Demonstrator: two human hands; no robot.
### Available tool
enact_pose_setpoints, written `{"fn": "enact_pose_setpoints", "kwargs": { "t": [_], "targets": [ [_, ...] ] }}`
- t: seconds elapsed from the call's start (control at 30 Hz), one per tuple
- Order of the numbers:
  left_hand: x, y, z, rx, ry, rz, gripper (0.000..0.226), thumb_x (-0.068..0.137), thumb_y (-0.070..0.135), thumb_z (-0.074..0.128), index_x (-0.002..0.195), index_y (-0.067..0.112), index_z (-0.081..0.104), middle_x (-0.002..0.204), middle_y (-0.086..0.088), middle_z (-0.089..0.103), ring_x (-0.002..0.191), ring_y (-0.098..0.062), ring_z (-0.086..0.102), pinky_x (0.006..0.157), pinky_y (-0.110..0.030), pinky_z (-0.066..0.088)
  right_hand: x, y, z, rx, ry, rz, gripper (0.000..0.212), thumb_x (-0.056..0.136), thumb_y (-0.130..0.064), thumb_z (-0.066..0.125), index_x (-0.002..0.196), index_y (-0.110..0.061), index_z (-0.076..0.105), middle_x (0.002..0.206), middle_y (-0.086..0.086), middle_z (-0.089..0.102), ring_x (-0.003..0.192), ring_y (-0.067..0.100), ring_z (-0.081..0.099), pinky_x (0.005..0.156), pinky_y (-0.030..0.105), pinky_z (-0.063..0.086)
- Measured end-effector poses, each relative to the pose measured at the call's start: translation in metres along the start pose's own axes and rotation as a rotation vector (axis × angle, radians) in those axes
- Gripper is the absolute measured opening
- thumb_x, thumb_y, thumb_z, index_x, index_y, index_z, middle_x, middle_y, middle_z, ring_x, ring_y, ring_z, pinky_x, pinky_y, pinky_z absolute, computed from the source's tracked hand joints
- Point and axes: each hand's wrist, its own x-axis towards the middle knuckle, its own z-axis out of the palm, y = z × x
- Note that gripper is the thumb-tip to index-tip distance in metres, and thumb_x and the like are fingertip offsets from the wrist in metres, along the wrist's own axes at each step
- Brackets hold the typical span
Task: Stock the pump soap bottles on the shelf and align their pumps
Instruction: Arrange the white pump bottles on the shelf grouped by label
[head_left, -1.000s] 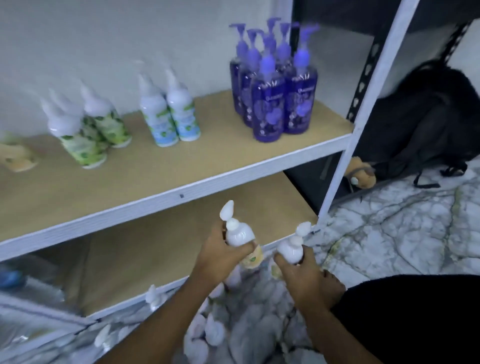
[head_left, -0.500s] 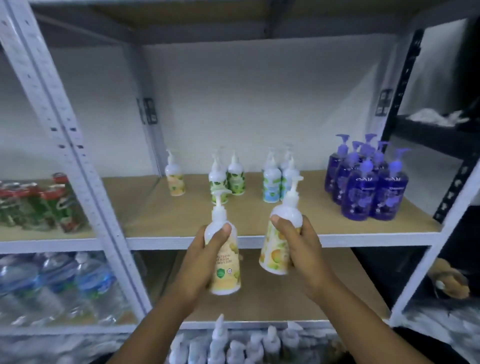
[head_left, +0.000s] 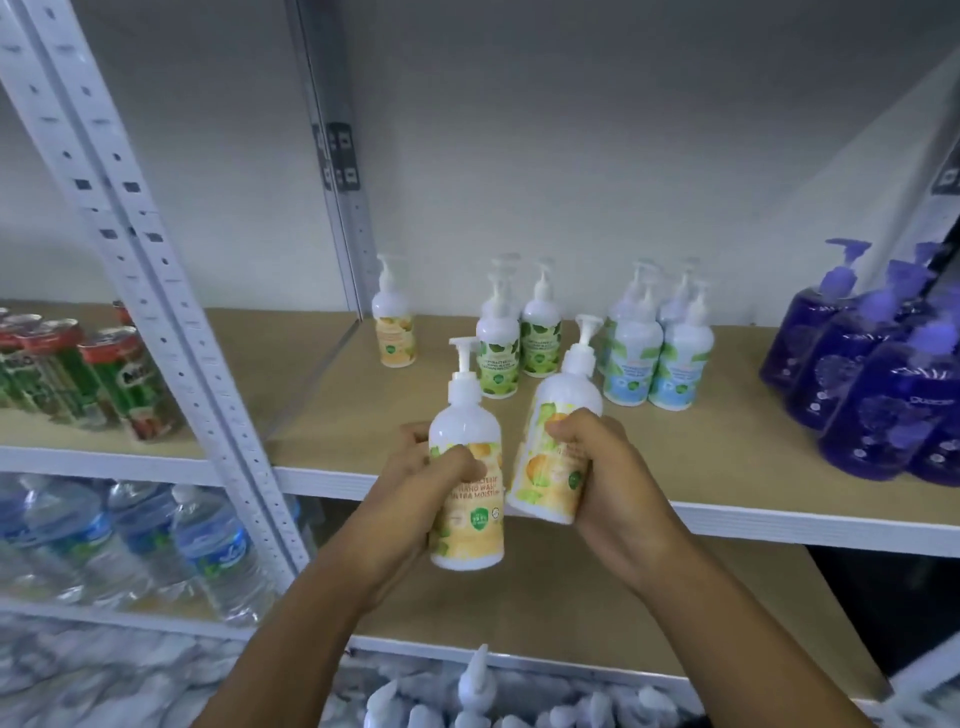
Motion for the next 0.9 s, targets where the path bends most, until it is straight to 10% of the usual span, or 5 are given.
{"fn": "enact_pose_setpoints", "kwargs": {
  "t": [0.23,0.57,0.73,0.9],
  "targets": [
    [0.003,0.007,-0.013,0.134,0.139,0.109,0.061,0.061,0.053,0.084,0.112,0.023,0.067,0.099,-0.002,0.077,0.09,-0.021,0.076,0.086,-0.05,0.06,0.003,0.006,0.007,-0.159,0.042,-0.124,0.044,0.081,-0.011,0.076,0.12,-0.014,0.057,0.107,0.007,0.074,0.094,0.021,0.073,0.081,0.043,0.058],
    [-0.018,0.012,0.004,0.167,0.107,0.224,0.021,0.093,0.037,0.063,0.108,0.025,0.07,0.097,0.0,0.077,0.091,-0.02,0.075,0.074,-0.036,0.061,-0.02,0.009,0.012,-0.305,0.04,-0.234,0.045,0.073,-0.023,0.084,0.113,-0.019,0.063,0.099,0.001,0.076,0.087,0.016,0.074,0.07,0.03,0.058],
    [-0.002,0.034,-0.005,0.178,0.049,0.143,0.06,0.074,0.063,0.072,0.117,0.023,0.063,0.105,-0.005,0.076,0.094,-0.03,0.075,0.089,-0.055,0.058,-0.018,0.004,0.012,-0.357,0.075,-0.284,0.045,0.076,-0.022,0.084,0.115,-0.023,0.062,0.1,-0.004,0.074,0.088,0.01,0.072,0.072,0.027,0.057],
    [0.011,0.032,-0.025,0.315,0.075,0.185,0.071,0.057,0.044,0.088,0.117,0.019,0.057,0.102,-0.011,0.074,0.094,-0.028,0.074,0.09,-0.055,0.058,-0.012,0.008,0.013,-0.415,0.062,-0.304,0.041,0.077,-0.02,0.083,0.113,-0.026,0.062,0.099,-0.006,0.074,0.086,0.007,0.072,0.069,0.021,0.054]
  ]
}}
